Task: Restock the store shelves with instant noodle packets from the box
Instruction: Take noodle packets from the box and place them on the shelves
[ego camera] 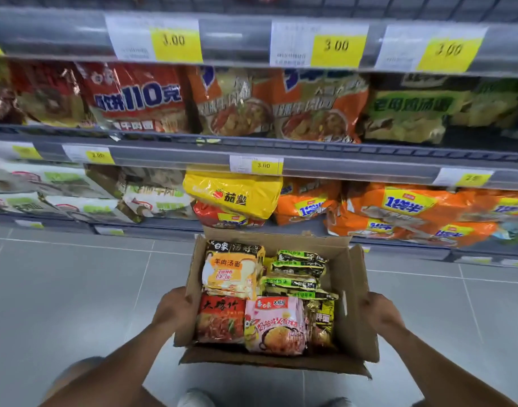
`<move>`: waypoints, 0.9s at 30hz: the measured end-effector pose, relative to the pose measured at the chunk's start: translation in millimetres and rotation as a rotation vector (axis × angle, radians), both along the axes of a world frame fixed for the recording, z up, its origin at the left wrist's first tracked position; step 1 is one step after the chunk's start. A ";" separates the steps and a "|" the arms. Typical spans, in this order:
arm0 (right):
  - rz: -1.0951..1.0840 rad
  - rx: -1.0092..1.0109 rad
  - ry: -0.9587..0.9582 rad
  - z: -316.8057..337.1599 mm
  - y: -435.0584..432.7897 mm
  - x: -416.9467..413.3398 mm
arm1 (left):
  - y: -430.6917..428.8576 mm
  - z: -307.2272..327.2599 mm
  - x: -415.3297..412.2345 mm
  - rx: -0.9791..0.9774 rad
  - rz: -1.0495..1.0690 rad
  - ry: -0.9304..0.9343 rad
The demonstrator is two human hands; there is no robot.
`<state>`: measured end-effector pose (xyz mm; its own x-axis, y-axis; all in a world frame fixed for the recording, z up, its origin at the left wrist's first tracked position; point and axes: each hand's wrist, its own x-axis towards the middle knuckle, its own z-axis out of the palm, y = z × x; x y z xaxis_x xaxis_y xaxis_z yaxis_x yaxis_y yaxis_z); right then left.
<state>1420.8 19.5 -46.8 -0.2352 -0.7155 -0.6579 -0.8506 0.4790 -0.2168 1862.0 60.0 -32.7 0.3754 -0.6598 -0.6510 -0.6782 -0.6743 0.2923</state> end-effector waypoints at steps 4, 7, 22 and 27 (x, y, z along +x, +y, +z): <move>0.031 -0.013 0.014 -28.8 -6.3 -1.2 | -7.0 -32.8 5.2 -0.025 -0.041 0.003; 0.067 -0.032 0.013 -35.6 -10.8 -3.3 | -5.3 -47.0 11.5 -0.091 -0.097 0.031; 0.027 -0.716 -0.132 -18.9 -15.6 68.8 | -33.8 -36.4 -6.7 -0.736 -0.237 0.038; -0.082 -0.324 -0.614 -45.4 -26.5 165.4 | -47.3 -54.8 -28.2 -0.482 -0.011 0.383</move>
<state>1586.2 -7.0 -92.2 0.0491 -0.8940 -0.4454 -0.4920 0.3664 -0.7897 1833.9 12.7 -87.6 0.1657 -0.9160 -0.3654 -0.4710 -0.3991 0.7867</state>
